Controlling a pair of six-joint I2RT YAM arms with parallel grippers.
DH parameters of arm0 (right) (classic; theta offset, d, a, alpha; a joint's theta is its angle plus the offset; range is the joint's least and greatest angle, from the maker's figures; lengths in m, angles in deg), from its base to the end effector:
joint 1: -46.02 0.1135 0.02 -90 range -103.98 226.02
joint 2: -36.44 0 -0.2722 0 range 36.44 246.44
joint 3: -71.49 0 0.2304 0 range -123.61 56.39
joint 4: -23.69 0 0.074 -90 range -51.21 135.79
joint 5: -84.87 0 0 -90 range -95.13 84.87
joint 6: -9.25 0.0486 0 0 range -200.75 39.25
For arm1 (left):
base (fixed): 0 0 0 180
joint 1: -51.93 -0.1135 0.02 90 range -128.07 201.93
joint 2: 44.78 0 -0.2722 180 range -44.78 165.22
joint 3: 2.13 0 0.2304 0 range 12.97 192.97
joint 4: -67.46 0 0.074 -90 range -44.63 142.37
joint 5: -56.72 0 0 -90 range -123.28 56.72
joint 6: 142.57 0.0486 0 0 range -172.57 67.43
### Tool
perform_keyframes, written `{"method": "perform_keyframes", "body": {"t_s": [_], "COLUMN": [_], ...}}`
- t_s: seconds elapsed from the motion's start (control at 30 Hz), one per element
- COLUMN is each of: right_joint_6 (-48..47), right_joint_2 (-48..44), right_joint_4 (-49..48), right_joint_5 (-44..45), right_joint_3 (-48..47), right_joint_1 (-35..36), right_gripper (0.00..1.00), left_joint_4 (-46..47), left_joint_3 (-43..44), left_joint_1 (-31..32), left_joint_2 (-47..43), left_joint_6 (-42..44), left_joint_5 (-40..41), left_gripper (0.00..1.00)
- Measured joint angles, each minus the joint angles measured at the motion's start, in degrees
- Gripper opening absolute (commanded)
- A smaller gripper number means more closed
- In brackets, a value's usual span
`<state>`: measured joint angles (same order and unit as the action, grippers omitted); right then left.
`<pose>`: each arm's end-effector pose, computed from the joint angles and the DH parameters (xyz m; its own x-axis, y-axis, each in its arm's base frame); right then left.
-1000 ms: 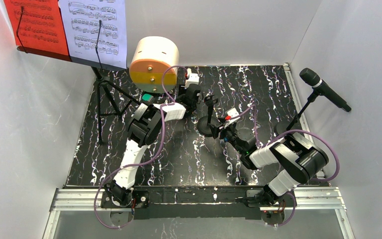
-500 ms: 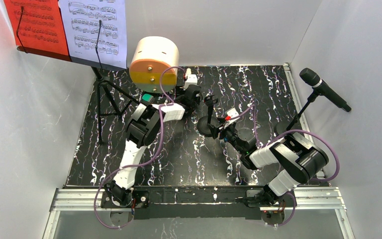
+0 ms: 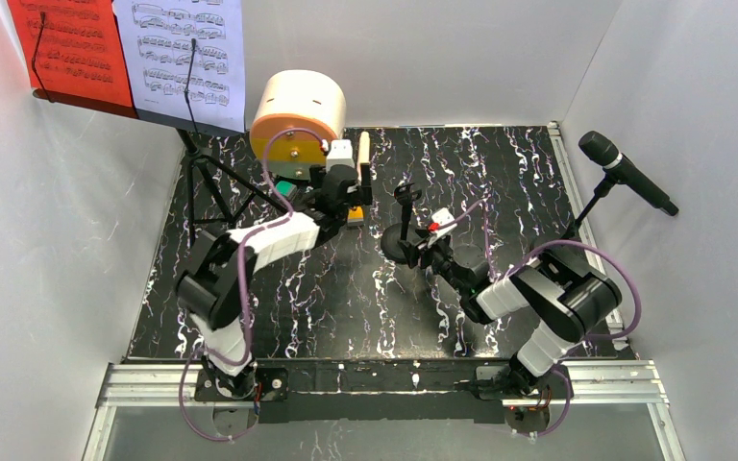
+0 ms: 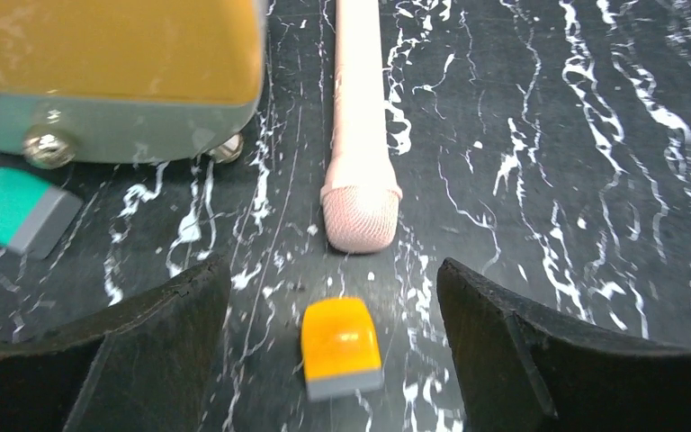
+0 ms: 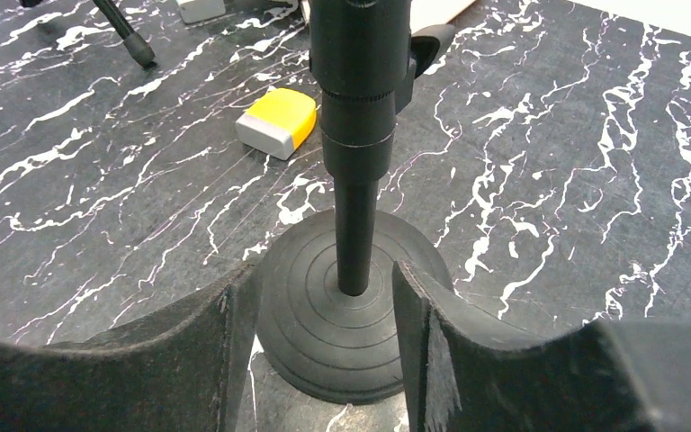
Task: Pack up the instrument practice props
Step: Move the microphone stand to the center of the board.
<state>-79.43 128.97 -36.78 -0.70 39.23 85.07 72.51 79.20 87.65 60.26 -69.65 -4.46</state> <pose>0.2111 0.1664 0.1858 -0.0104 0.0212 -0.9997 -0.5680 0.8227 0.0233 0.3482 -0.2215 0.2464 -0.2896 -0.1087 -0.9509 0.0582 0.9897 -0.1308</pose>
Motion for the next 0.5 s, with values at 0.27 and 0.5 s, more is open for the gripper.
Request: {"method": "perform_keyframes", "body": {"t_s": [0.27, 0.5], "right_joint_6": [0.0, 0.1], "right_joint_2": [6.5, 13.5], "right_joint_4": [-0.5, -2.1], "right_joint_5": [1.7, 3.4], "right_joint_3": [-5.4, -10.0], "right_joint_1": [-0.1, -1.0], "right_gripper": [0.55, 0.28], "left_joint_4": [-6.2, -17.9], "left_joint_3": [-14.2, -15.5], "left_joint_1": [-0.3, -2.6], "left_joint_2": [-24.4, -42.7], "left_joint_6": [-3.3, -3.5], "left_joint_5": [-2.8, -4.5], "left_gripper": [0.97, 0.99]}}
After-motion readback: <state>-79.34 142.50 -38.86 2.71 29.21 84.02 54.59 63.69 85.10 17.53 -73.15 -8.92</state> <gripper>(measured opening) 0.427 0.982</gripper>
